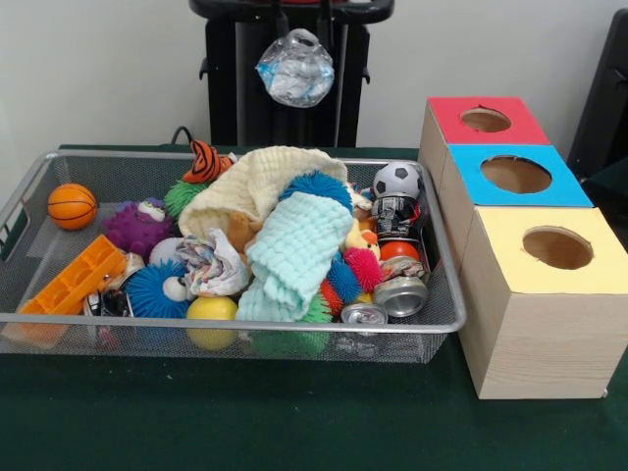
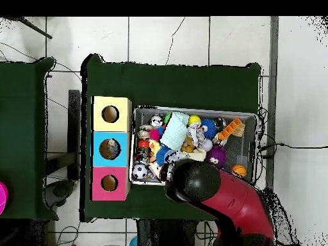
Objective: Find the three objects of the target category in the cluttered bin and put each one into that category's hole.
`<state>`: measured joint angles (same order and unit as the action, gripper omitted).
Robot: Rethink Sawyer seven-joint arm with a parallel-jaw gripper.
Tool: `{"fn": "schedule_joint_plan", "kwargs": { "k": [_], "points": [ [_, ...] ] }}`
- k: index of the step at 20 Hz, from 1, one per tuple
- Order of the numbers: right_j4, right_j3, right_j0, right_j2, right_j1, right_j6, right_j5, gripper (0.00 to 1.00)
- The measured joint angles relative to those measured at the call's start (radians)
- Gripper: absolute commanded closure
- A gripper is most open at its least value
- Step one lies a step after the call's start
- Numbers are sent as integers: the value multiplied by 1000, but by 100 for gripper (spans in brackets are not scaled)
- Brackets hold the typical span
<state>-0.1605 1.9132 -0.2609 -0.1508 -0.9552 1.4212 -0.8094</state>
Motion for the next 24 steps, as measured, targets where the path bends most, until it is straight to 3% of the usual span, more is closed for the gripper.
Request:
{"fn": "schedule_joint_plan", "kwargs": {
  "k": [13, 24],
  "points": [
    [-58, 53, 92, -14, -1, 102, 8, 100],
    [-95, 121, 170, -17, -2, 119, 67, 100]
  ]
}}
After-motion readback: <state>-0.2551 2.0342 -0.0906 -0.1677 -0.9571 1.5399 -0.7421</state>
